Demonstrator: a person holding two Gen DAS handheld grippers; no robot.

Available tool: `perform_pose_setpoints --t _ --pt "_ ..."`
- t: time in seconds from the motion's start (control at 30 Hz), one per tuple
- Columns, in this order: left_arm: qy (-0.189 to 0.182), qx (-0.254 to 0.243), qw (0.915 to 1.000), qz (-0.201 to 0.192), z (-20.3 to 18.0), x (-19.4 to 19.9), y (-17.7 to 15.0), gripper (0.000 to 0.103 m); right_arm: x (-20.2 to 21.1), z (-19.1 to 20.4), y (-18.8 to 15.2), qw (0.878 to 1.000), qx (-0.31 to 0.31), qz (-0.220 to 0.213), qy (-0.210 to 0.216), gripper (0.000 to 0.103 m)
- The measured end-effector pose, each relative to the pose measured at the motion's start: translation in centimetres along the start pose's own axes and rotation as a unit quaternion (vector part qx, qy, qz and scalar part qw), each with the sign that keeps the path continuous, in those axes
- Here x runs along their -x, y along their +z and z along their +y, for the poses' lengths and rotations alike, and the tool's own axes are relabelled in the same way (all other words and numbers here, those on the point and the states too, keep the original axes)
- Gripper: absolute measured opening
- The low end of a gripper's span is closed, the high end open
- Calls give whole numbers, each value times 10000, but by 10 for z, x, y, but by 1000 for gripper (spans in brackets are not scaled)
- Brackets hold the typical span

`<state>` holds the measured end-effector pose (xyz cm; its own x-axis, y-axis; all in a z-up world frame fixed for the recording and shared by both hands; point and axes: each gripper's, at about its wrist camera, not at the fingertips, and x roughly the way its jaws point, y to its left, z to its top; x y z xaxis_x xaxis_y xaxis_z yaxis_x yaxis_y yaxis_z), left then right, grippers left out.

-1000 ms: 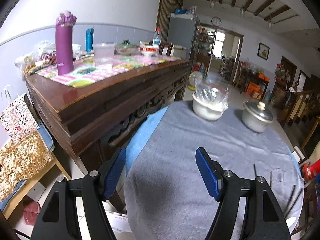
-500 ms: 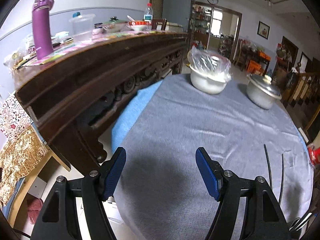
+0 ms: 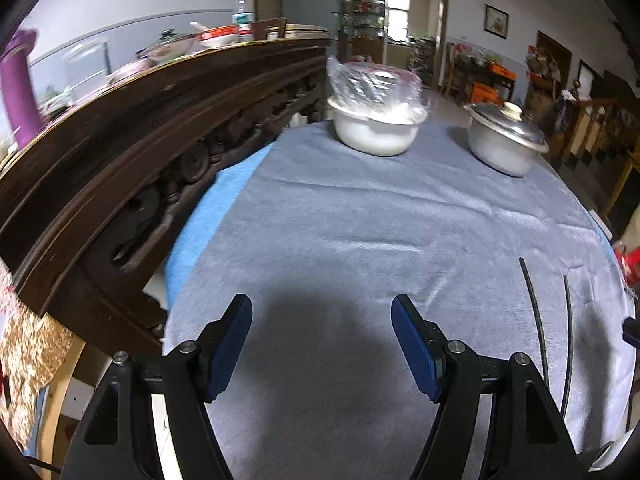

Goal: Organize utensils
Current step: 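Close the right tool on a chopstick while the left tool grasps another chopstick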

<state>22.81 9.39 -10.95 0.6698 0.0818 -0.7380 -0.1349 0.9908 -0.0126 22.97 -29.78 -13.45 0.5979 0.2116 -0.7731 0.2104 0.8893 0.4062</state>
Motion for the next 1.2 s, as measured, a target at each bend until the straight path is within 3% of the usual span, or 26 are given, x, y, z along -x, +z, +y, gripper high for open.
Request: perform_pose_setpoints --t 0.3,0.5,0.77,0.9,0.97,1.07,1.2 --pt "-400 -542 9976 182 -45 -27 19 73 -56 20 34 9986 327 391 -153 33" --pt "-893 -815 9913 526 -74 -47 31 73 -93 28 57 9961 437 643 -419 33" --pt "-1718 -1079 9705 1300 -117 -78 50 73 -132 33 72 9888 375 1189 -819 34" --pt "-1979 -1339 9580 1586 -144 -90 57 73 -138 39 74 9861 484 1232 -1002 32" --pt "-2084 -1420 9523 1720 -156 -97 59 73 -139 42 74 9842 606 1217 -1133 19" --pt "-2265 -1562 9419 1930 -176 -105 61 73 -140 40 75 9838 658 1167 -1192 8" --pt "-2221 -1792 9344 2133 -205 -120 60 69 -138 27 77 9876 475 1136 -974 7"
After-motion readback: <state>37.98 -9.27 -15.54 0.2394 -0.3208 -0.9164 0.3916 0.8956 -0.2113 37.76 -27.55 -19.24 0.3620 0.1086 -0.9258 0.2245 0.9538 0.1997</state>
